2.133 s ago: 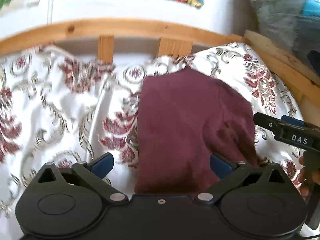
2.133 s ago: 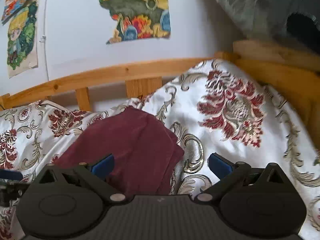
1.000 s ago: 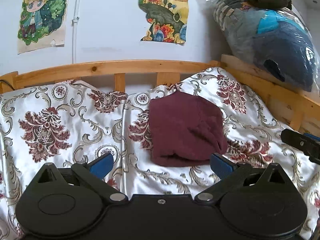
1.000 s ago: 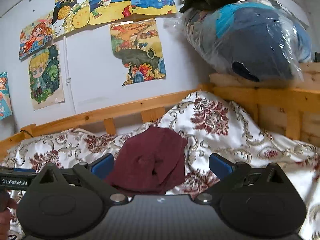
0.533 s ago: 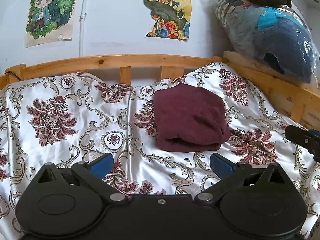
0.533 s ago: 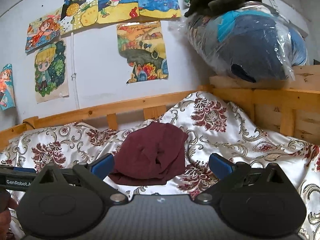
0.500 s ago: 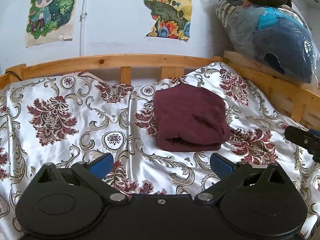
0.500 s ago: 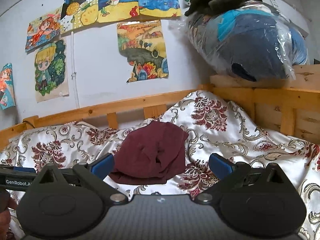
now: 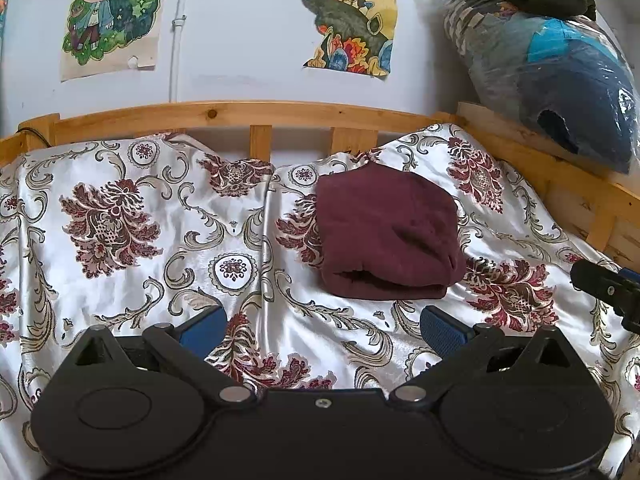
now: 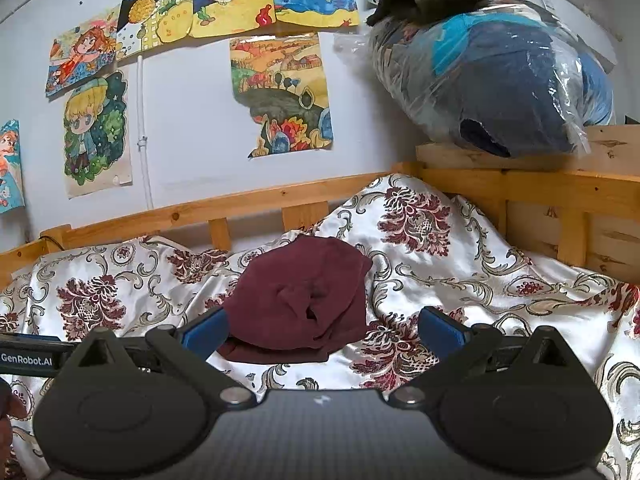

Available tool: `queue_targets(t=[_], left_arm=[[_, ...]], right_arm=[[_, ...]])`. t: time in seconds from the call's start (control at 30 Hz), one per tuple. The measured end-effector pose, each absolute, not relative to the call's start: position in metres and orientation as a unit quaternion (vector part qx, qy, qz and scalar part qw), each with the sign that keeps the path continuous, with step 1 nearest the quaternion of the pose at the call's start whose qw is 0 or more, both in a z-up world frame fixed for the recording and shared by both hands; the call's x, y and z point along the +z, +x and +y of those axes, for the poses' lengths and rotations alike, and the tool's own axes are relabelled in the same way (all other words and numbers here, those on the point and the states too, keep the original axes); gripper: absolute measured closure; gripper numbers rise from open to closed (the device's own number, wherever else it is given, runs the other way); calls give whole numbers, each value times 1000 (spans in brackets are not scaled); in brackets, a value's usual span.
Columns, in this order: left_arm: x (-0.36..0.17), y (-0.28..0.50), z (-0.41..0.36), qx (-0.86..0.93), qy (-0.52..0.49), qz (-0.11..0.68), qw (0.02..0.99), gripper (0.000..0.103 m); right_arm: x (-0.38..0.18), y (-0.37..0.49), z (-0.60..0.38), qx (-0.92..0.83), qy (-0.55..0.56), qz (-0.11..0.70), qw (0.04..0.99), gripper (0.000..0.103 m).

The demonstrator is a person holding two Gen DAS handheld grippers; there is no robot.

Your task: Fold small clothes

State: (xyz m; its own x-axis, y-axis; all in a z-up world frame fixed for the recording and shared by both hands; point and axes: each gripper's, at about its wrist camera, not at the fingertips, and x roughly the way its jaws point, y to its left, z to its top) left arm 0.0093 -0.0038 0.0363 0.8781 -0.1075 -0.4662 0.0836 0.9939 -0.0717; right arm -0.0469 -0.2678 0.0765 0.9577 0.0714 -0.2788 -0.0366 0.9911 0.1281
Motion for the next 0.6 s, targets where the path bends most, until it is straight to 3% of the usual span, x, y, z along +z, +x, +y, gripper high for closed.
queue_targets(t=[0.6], left_arm=[[36,11,-2,-40,-40,250,967,1]], right_arm=[[75,-45,-268,23,63,149,987,0]])
